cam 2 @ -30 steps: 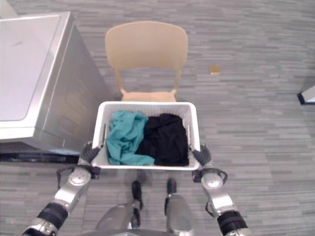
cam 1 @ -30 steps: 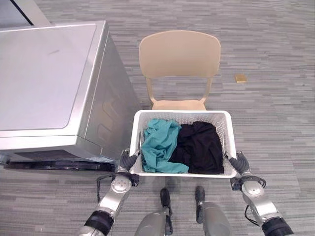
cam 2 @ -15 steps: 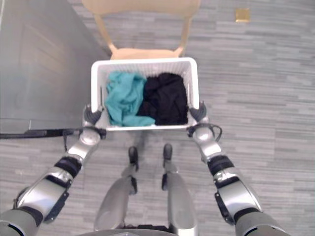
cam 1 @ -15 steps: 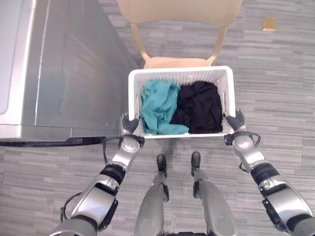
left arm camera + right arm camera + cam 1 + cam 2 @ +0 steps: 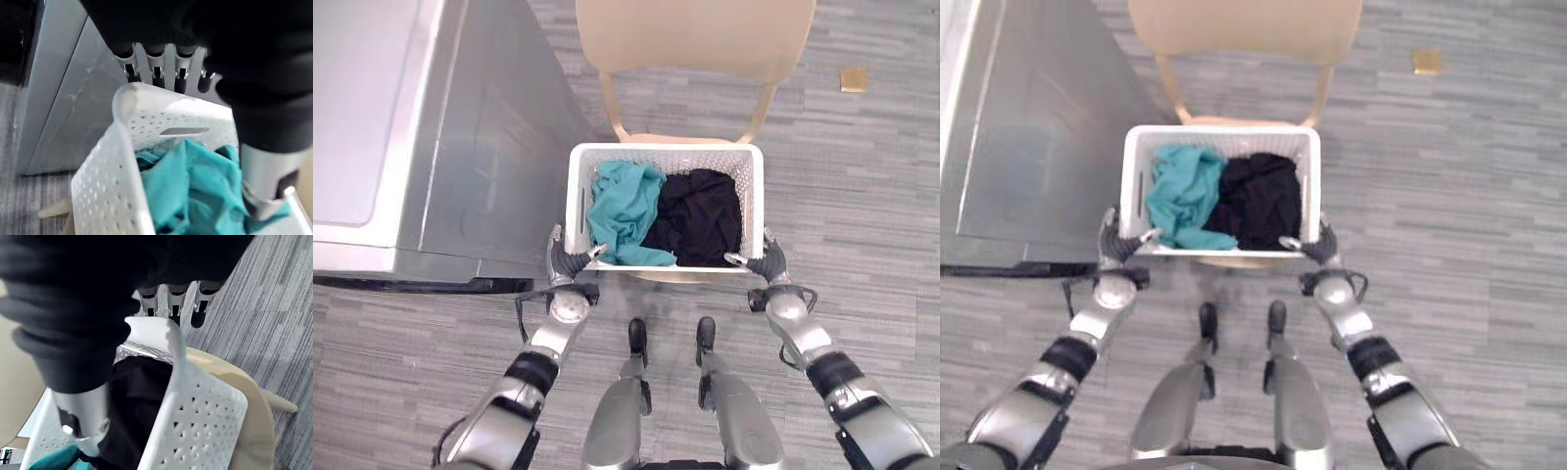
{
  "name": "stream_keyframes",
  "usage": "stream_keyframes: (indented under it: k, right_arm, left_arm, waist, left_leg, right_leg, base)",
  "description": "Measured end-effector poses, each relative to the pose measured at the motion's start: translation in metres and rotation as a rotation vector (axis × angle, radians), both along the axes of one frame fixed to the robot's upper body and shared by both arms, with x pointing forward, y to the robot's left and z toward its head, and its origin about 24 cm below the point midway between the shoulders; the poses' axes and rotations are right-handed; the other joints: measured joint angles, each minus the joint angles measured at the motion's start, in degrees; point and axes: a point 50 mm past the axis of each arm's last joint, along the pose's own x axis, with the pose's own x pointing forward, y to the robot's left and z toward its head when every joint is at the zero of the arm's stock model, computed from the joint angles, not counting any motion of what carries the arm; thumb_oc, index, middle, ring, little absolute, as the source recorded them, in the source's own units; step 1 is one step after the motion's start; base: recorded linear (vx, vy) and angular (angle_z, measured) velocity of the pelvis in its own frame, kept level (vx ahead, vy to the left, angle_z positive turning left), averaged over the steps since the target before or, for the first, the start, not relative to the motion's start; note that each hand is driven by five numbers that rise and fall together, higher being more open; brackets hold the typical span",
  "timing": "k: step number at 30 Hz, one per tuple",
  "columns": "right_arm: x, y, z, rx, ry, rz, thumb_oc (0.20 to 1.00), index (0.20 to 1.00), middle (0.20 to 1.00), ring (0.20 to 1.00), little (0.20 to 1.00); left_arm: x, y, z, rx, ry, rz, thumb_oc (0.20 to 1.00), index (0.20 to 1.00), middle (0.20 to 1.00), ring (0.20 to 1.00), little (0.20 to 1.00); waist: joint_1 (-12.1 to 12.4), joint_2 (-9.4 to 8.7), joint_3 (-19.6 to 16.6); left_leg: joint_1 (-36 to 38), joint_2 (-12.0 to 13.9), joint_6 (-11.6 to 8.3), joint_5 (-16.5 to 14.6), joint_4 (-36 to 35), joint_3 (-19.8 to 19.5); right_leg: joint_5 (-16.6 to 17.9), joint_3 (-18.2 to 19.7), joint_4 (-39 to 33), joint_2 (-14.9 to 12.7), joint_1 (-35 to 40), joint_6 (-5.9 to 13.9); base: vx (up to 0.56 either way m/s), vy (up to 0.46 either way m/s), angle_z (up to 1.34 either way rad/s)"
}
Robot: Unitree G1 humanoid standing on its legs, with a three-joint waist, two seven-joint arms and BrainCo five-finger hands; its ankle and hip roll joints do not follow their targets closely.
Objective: Grab the laundry basket,head to the washer,open it,put in the laundry and shut it.
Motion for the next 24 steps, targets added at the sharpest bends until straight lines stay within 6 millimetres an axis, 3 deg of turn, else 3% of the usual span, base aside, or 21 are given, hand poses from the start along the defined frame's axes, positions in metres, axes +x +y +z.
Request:
stream_keyframes:
  k: [5,8,11,13,15,17,21,24]
  right_arm:
    - [-0.006,-0.025,0.011,0.031,-0.062,-0.06,1.0,1.0,1.0,1.0,1.0]
    - [-0.02,-0.044,0.006,0.053,-0.054,-0.108,1.0,1.0,1.0,1.0,1.0]
    - [-0.043,-0.061,-0.011,0.027,0.017,-0.116,1.0,1.0,1.0,1.0,1.0]
    - [-0.068,-0.073,-0.033,0.028,0.111,-0.121,1.0,1.0,1.0,1.0,1.0]
    - [-0.076,-0.074,-0.042,0.025,0.157,-0.1,1.0,1.0,1.0,1.0,1.0]
    - [-0.091,-0.075,-0.064,0.004,0.272,-0.076,1.0,1.0,1.0,1.0,1.0]
    - [-0.113,-0.075,-0.096,0.015,0.44,-0.067,1.0,1.0,1.0,1.0,1.0]
    - [-0.125,-0.071,-0.108,-0.006,0.509,-0.028,1.0,1.0,1.0,1.0,1.0]
  left_arm:
    - [-0.007,0.005,0.012,-0.046,-0.073,-0.011,1.0,1.0,1.0,1.0,1.0]
    - [-0.025,0.018,0.0,-0.028,-0.048,-0.004,1.0,1.0,1.0,1.0,1.0]
    - [-0.051,0.034,-0.026,-0.036,0.051,0.034,1.0,1.0,1.0,1.0,1.0]
    - [-0.084,0.042,-0.058,-0.082,0.183,0.041,1.0,1.0,1.0,1.0,1.0]
    - [-0.099,0.04,-0.072,-0.152,0.241,0.028,1.0,1.0,1.0,1.0,1.0]
    - [-0.125,0.039,-0.099,-0.228,0.371,0.03,1.0,1.0,1.0,1.0,1.0]
    - [-0.168,0.046,-0.138,-0.283,0.588,0.085,1.0,1.0,1.0,1.0,1.0]
    - [-0.191,0.053,-0.152,-0.286,0.69,0.125,1.0,1.0,1.0,1.0,1.0]
  waist:
    - [0.0,-0.14,-0.3]
    - [0.0,-0.07,-0.6]
    - [0.0,-0.1,-4.2]
    - [0.1,-0.05,-6.9]
    - [0.0,0.06,-7.7]
    - [0.1,0.11,-8.8]
    - [0.8,0.39,-10.9]
    - [1.6,0.85,-12.5]
  left_leg:
    - [0.3,0.3,-0.02,0.0,-1.1,0.0]
    - [2.1,0.3,-0.03,0.0,-1.1,0.0]
    - [3.0,0.2,-0.16,-0.1,-1.2,-0.1]
    - [4.6,0.2,-0.18,-0.1,-1.2,-0.2]
    - [5.5,0.2,-0.21,-0.2,-1.2,-0.6]
    - [6.5,0.2,-0.25,-0.2,-1.2,-1.2]
    - [7.3,0.6,-0.48,-2.9,-1.5,-1.3]
    - [7.3,0.6,-0.34,-3.0,-1.5,-1.8]
  right_leg:
    - [1.2,-0.1,-1.8,0.5,0.7,0.3]
    - [1.4,-0.1,-3.0,0.6,3.2,0.18]
    - [1.4,-0.3,-4.5,0.5,4.8,0.18]
    - [1.2,-0.8,-4.5,0.6,6.7,0.19]
    - [1.1,-1.0,-4.5,0.6,7.7,0.28]
    - [0.7,-1.5,-4.5,0.6,8.9,0.55]
    - [-0.1,-1.7,-4.5,1.0,10.3,0.46]
    - [-0.4,-1.7,-4.5,1.1,10.6,0.02]
  base:
    - [0.03,-0.023,0.03]
    - [0.04,-0.029,0.02]
    - [0.0,-0.044,0.05]
    - [0.01,-0.056,0.05]
    - [-0.02,-0.052,0.08]
    - [-0.01,-0.058,0.15]
    - [0.01,-0.056,0.07]
    - [-0.03,-0.062,0.1]
